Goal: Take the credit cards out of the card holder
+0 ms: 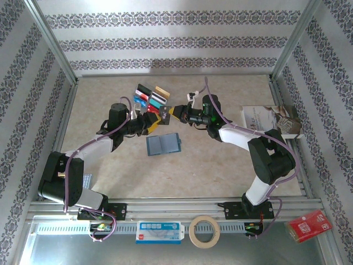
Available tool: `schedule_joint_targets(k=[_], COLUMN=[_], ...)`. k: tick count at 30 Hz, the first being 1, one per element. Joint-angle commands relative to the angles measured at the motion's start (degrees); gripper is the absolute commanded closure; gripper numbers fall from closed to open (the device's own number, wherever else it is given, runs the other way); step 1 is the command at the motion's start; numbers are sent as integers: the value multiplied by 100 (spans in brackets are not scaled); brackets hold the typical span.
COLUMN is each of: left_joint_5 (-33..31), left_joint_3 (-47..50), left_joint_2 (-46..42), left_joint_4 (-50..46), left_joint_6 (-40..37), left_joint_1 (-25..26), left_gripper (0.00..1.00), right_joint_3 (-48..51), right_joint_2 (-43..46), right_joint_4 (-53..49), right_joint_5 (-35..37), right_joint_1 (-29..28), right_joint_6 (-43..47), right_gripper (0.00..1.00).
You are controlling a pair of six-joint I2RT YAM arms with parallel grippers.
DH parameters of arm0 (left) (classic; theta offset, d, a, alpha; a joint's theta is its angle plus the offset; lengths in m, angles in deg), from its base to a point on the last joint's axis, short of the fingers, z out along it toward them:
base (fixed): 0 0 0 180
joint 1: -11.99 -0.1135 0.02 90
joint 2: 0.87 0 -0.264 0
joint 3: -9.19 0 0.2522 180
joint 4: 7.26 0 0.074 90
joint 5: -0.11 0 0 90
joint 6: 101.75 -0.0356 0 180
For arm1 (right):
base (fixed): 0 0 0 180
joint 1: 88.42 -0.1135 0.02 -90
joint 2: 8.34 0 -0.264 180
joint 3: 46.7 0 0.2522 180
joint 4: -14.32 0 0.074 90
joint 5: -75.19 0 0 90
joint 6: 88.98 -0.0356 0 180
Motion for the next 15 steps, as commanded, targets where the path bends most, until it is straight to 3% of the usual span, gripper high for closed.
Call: schedule_joint_targets(k=[1, 15], left_joint_5=[239, 200], left_joint_3=[17, 34], left_joint_2=[-190, -240], left_joint_4=[774, 996], left_joint_6=[378, 396], left_joint_1=[51, 59], left_gripper=[58, 76], right_joint_3=[-18, 20], right_joint_2=[48, -155], right_joint_4=[525, 1159], right_joint_5=[-207, -385], right_joint_1=[50, 114], right_joint_6=[-323, -913], right_gripper=[100, 100])
